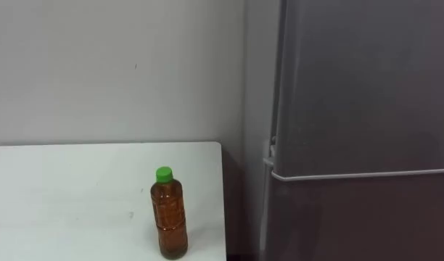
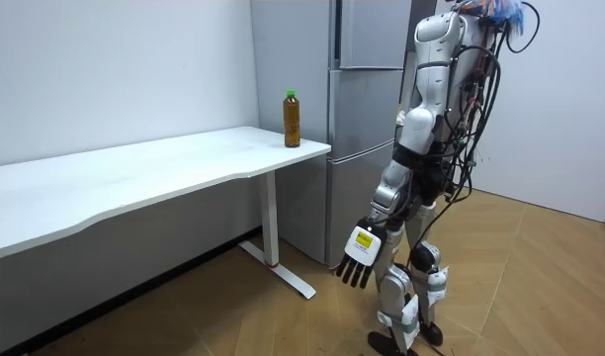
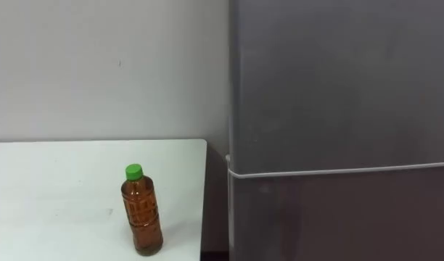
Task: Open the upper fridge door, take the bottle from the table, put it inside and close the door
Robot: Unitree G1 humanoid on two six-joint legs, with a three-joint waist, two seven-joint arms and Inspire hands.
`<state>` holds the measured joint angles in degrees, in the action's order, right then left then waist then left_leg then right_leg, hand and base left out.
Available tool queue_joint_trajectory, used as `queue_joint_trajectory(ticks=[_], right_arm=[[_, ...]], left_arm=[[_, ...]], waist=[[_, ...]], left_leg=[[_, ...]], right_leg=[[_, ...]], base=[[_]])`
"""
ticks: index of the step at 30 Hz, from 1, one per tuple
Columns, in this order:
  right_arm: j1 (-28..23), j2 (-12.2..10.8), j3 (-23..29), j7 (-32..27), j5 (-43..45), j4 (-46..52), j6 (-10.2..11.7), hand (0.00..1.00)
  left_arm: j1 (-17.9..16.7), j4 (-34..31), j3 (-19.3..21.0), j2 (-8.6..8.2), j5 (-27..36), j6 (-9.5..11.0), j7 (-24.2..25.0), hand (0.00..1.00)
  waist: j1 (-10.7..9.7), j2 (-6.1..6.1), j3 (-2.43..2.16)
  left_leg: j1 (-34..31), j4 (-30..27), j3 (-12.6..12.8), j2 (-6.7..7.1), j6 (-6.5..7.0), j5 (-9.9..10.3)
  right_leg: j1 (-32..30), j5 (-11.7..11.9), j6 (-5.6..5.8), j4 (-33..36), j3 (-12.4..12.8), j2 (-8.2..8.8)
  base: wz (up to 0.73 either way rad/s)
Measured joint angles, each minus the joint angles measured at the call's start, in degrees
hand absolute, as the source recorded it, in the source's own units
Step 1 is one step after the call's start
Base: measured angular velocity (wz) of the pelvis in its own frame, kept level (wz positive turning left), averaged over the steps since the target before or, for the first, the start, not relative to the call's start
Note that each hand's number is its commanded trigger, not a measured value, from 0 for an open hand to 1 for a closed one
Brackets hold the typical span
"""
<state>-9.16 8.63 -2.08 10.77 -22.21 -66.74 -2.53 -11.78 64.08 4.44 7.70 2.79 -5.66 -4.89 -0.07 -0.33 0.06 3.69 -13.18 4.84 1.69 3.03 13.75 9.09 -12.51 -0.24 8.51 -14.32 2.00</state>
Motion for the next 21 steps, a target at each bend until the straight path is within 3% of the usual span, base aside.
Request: queue_joint_trajectory(ticks=[6, 21], right_arm=[[0.0, 0.0, 0.1, 0.2, 0.0, -0.1, 0.0, 0.0], [0.1, 0.0, 0.1, 0.1, 1.3, 0.1, 0.0, 0.0]], left_arm=[[0.0, 0.0, 0.1, -0.05, -0.9, 1.0, -2.0, 0.0], [-0.3, -1.3, 0.2, -0.09, -1.1, 1.0, -4.8, 0.0]], waist=[[0.0, -0.02, 0.02], [0.0, -0.12, -0.06]], left_leg=[[0.0, 0.1, -0.1, 0.0, 0.0, 0.0], [0.1, 0.5, -0.1, 0.06, -0.01, 0.0]], right_leg=[[-0.1, 0.0, 0.02, -0.1, 0.0, -0.01], [0.0, 0.0, 0.03, -0.7, 0.2, -0.35]], base=[[0.0], [0.0]])
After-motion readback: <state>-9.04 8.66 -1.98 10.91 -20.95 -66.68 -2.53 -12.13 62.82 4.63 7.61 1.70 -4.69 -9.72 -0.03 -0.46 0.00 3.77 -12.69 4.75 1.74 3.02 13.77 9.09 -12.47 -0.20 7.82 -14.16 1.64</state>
